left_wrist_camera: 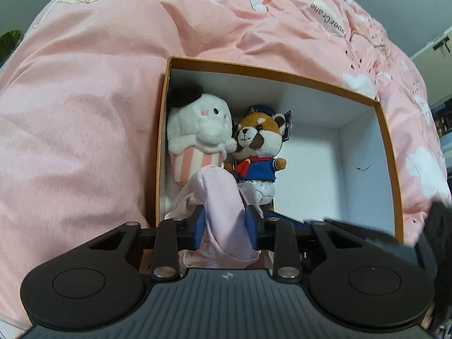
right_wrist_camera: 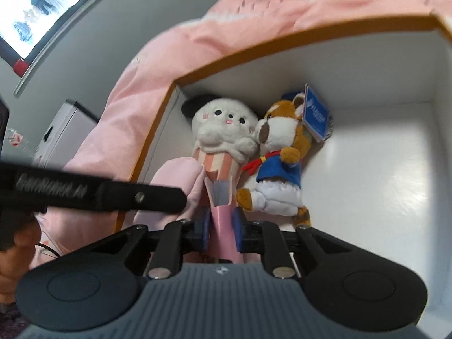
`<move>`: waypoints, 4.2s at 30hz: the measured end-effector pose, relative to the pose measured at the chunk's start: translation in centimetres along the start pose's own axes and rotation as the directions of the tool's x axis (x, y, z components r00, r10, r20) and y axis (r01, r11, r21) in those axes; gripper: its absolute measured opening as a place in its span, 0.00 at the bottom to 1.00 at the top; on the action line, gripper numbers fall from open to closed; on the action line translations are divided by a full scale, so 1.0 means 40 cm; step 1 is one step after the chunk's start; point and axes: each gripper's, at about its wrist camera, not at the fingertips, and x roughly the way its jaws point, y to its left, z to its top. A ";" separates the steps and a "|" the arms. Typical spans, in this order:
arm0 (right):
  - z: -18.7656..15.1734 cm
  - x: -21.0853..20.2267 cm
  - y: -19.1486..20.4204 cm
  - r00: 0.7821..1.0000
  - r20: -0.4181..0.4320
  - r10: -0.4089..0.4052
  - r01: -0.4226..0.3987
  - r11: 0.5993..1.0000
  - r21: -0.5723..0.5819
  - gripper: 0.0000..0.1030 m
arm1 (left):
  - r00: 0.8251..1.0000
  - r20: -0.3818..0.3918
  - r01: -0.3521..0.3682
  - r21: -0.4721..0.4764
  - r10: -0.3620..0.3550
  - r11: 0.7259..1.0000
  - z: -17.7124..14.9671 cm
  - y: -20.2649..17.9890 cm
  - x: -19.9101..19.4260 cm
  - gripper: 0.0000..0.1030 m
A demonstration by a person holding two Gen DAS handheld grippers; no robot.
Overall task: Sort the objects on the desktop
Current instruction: 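Set the pouch beside the dog plush while the right tool lowers the glasses case, then open the right tool to release the glasses case onto the pouch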
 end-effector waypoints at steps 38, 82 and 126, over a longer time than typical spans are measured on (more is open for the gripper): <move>0.001 0.035 0.005 0.998 -0.008 -0.070 0.069 0.995 -0.067 0.47 | 0.998 0.015 -0.065 -0.038 0.066 0.997 -0.018 0.002 -0.006 0.23; 0.129 0.191 -0.071 0.833 -0.544 -0.101 -0.003 0.982 -0.187 0.55 | 0.999 0.053 0.014 -0.045 -0.012 0.999 -0.042 0.064 -0.027 0.23; 0.159 0.076 0.058 0.895 -0.436 0.094 -0.149 0.984 -0.094 0.44 | 0.995 0.088 0.034 0.038 -0.037 0.999 -0.088 0.097 -0.065 0.18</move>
